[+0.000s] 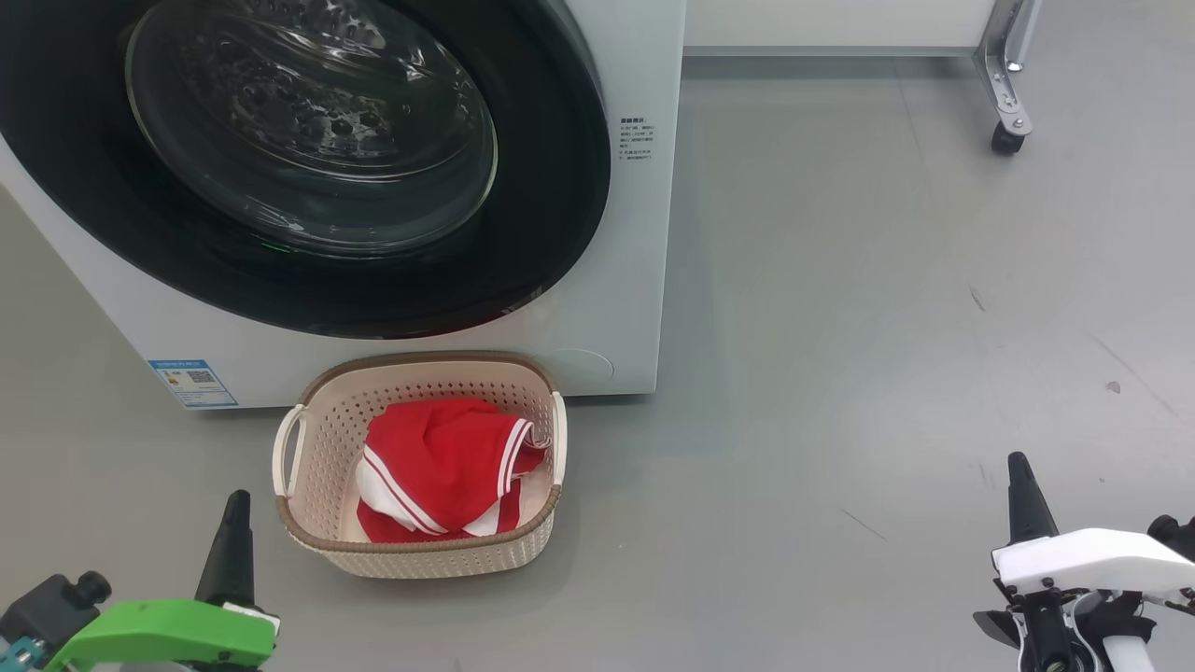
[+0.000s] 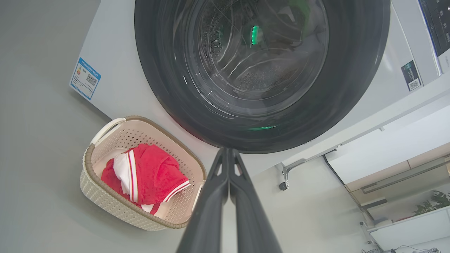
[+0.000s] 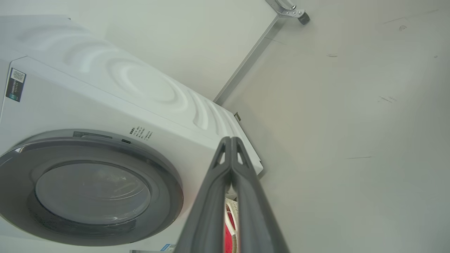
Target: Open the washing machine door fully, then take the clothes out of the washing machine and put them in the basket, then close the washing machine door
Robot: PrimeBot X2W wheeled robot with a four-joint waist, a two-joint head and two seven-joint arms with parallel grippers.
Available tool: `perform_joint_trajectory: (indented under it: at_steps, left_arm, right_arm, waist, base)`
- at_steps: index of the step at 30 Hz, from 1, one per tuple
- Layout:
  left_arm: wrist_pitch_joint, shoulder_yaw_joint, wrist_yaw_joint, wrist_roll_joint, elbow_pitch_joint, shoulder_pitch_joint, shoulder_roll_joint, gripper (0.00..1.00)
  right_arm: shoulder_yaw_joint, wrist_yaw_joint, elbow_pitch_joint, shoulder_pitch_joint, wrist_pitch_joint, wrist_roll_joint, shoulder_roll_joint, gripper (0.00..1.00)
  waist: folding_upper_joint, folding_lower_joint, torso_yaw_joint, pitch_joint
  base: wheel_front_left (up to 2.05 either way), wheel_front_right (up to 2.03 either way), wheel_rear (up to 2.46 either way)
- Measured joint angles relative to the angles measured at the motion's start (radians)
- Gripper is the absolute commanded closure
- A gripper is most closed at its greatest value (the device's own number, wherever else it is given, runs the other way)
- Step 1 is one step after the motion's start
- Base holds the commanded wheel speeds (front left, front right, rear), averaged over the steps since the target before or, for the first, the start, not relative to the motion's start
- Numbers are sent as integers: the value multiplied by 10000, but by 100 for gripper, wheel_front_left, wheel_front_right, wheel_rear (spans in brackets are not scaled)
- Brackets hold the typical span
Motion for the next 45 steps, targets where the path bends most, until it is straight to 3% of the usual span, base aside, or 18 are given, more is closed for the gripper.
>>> perform_joint_trajectory:
  at_steps: [41, 45]
  left_arm:
    - [1231, 738, 0, -4932, 499, -519, -217, 100]
    - [1231, 752, 0, -4989, 523, -526, -236, 100]
  right_arm:
    - [-652, 564, 464, -593, 1285, 5469, -150, 100]
    - [-669, 604, 493, -594, 1310, 5599, -153, 100]
  waist:
    - [0, -1, -116, -359]
    - [0, 0, -118, -362]
  base:
    - [0, 0, 0]
    - [0, 0, 0]
